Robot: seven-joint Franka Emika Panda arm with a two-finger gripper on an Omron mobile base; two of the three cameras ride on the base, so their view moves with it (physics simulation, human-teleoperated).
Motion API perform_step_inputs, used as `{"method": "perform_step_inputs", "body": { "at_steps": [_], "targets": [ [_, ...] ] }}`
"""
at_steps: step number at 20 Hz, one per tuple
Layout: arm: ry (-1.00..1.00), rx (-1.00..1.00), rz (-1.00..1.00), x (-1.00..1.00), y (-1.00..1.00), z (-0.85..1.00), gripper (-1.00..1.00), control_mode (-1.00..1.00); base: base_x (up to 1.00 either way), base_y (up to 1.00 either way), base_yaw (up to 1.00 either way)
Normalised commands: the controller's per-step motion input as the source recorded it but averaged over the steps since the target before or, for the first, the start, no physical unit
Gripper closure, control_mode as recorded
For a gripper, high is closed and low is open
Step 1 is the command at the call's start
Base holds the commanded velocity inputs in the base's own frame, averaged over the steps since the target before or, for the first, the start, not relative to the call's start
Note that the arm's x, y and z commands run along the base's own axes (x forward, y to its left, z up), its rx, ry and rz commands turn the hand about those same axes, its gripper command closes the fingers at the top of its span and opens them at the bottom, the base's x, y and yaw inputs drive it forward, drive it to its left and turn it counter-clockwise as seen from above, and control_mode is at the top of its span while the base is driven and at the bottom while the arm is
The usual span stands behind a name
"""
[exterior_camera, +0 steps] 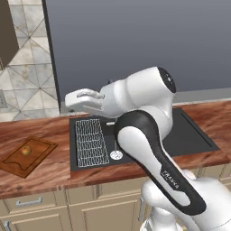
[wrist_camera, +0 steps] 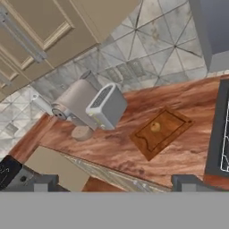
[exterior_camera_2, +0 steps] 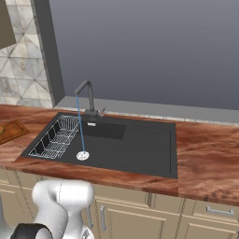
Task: Pick the apple from the sink and place it on the cutting board to airdry. Then turn off the sink faucet.
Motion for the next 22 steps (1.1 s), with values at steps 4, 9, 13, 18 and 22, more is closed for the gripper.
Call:
{"method": "perform_step_inputs", "body": {
  "at_steps": [4,9,13,18,22],
  "targets": [
    [-0.16,-0.17,0.03,-0.81,-0.73,0.23,-1.00,-1.00,0.00,0.00,0.00],
    [-0.20,-0.18,0.02,-0.82,-0.79,0.24,-1.00,-1.00,0.00,0.00,0.00],
    [-0.16,-0.15,0.00,-0.77,-0.71,0.38,-1.00,-1.00,0.00,0.00,0.00],
    [-0.10,-0.14,0.00,-0.69,-0.64,0.39,-1.00,-1.00,0.00,0.00,0.00],
    [-0.01,-0.13,0.00,-0.55,-0.78,0.30,-1.00,-1.00,0.00,0.00,0.00]
  ]
}}
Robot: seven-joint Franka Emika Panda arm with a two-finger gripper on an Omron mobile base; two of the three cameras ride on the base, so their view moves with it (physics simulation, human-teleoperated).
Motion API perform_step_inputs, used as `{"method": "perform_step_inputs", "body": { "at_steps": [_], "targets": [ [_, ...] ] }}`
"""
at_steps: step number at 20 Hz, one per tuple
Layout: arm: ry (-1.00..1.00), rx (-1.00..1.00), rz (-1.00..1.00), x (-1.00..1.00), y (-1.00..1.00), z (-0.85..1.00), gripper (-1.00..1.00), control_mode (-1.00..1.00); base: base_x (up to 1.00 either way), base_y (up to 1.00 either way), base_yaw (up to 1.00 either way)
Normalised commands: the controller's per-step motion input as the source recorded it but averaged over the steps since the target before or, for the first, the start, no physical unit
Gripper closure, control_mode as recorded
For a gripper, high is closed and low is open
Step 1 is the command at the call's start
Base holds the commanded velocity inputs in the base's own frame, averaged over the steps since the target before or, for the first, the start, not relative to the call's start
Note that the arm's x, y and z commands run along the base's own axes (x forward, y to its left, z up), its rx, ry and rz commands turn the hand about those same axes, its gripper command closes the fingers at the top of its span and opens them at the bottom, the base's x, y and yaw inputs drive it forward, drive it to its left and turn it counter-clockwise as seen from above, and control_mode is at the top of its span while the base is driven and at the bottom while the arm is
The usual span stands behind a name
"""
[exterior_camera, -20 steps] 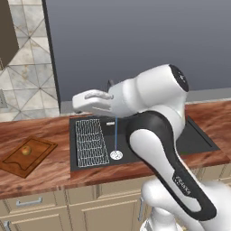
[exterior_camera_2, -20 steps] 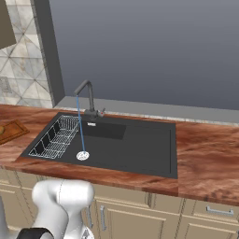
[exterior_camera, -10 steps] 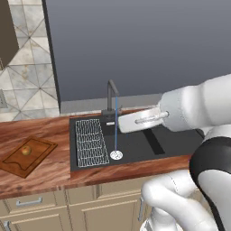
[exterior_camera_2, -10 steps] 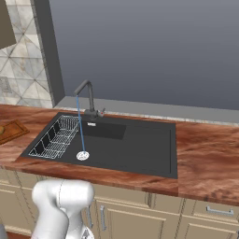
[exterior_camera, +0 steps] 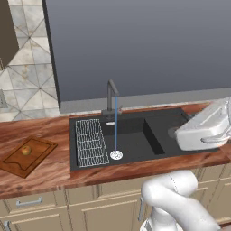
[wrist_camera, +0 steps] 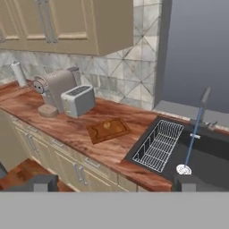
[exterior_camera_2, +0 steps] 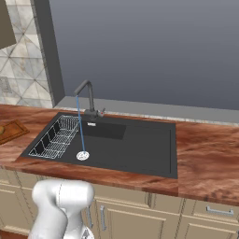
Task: Pick the apple from the sink and place it on the cutting board to airdry. Then turn off the sink faucet.
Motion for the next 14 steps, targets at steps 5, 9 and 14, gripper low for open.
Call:
{"method": "perform_step_inputs", "body": {
  "at_steps": [5,9,14],
  "targets": [
    [0.00,-0.08,0.00,-0.23,-0.88,0.03,-1.00,-1.00,0.00,0.00,0.00],
    [-0.05,0.00,0.00,0.00,-0.79,-0.73,-1.00,-1.00,0.00,0.00,0.00],
    [-0.14,0.00,0.03,0.00,-0.50,-0.47,-1.00,-1.00,0.00,0.00,0.00]
  ]
}}
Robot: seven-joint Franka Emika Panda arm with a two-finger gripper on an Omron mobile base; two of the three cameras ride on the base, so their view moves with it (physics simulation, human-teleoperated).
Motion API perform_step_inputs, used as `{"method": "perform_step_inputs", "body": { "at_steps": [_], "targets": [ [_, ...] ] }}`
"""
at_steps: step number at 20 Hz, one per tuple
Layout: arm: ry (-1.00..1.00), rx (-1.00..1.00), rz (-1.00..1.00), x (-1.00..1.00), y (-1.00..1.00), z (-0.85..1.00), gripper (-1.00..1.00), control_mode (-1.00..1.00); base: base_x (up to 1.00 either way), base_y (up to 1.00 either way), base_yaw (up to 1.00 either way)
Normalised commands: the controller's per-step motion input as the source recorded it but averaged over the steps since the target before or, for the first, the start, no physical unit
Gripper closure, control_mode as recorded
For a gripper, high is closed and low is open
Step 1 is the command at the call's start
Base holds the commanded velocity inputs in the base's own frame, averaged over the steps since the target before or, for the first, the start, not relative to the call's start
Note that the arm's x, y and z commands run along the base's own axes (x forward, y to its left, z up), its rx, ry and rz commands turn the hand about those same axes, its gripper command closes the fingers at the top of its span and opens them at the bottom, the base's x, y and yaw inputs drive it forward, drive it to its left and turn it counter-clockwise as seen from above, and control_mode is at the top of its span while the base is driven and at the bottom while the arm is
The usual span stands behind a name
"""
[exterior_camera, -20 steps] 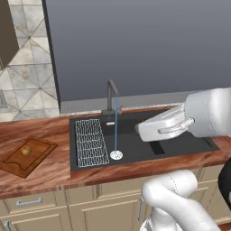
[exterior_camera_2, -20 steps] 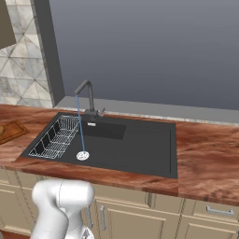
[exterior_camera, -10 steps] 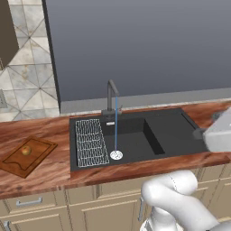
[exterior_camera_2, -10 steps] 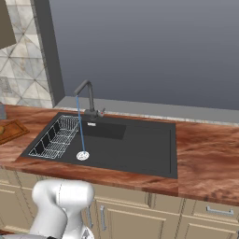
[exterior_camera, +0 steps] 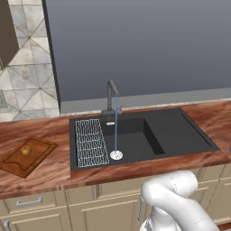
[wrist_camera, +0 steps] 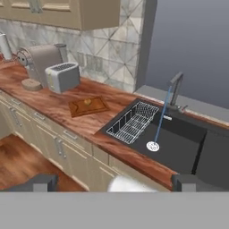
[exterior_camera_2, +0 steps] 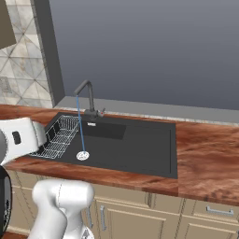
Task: Pick the apple from the sink and place it on the cutting board to airdry. Then turn off the sink faucet.
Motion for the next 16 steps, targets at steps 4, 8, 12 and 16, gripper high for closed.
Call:
{"method": "perform_step_inputs", "body": {
  "at_steps": [4,8,12,16],
  "targets": [
    [-0.12,-0.01,0.11,0.00,-0.04,-0.14,-1.00,-1.00,0.00,0.00,0.00],
    [-0.17,0.00,0.01,0.10,-0.02,0.01,-1.00,-1.00,0.00,0.00,0.00],
    [-0.02,0.04,0.00,0.26,-0.22,-0.01,-1.00,-1.00,0.00,0.00,0.00],
    [-0.01,0.05,0.00,0.37,-0.12,-0.06,-1.00,-1.00,0.00,0.00,0.00]
  ]
}}
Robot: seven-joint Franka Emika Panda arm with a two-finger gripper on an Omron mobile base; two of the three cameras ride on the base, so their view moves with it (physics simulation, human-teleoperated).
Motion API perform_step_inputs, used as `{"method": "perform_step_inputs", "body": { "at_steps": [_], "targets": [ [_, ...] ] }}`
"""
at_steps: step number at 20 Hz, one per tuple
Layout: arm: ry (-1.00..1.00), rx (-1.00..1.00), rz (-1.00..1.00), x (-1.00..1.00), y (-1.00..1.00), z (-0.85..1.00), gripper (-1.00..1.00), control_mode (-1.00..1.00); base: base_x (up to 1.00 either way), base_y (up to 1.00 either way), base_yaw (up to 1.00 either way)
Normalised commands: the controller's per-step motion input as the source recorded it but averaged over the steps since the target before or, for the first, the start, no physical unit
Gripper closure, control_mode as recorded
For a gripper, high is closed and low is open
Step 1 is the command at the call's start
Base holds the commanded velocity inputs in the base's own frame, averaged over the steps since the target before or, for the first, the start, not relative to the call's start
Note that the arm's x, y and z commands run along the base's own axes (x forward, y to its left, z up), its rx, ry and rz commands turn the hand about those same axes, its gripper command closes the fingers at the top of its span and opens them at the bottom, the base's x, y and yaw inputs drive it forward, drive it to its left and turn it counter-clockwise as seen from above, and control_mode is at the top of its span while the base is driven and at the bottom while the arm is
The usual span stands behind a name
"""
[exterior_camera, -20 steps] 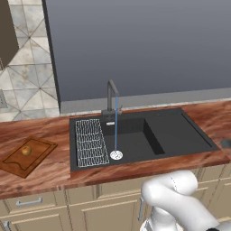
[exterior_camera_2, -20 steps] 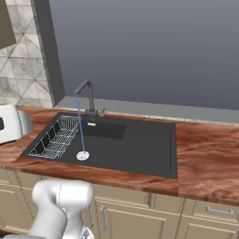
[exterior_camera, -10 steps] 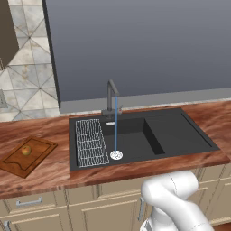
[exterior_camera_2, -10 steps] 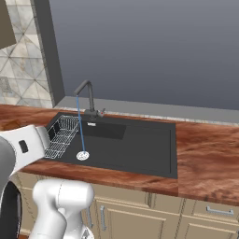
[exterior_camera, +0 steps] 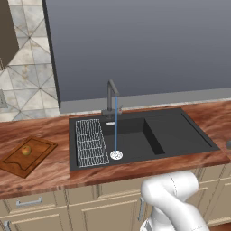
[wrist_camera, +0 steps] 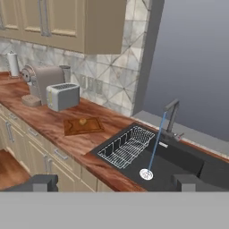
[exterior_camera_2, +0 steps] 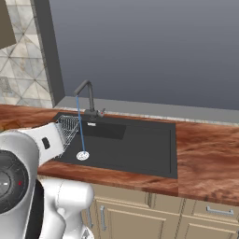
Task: Pick the apple from the sink and place it on the cutting board to airdry. Then turn off the sink faucet.
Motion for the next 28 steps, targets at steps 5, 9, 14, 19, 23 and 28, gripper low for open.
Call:
{"method": "perform_step_inputs", "body": {
  "at_steps": [5,9,14,19,23,28],
  "targets": [
    [0.00,0.04,0.10,0.28,-0.01,-0.34,-1.00,-1.00,0.00,0.00,0.00],
    [-0.01,0.04,0.10,0.22,-0.02,-0.64,-1.00,-1.00,0.00,0.00,0.00],
    [-0.04,0.09,0.03,0.29,0.00,-0.20,-1.00,-1.00,0.00,0.00,0.00],
    [0.00,0.13,0.00,0.25,-0.01,-0.15,-1.00,-1.00,0.00,0.00,0.00],
    [-0.06,0.17,-0.05,0.08,0.00,-0.43,-1.00,-1.00,0.00,0.00,0.00],
    [-0.11,0.11,-0.10,0.07,0.08,-0.27,-1.00,-1.00,0.00,0.00,0.00]
  ]
}}
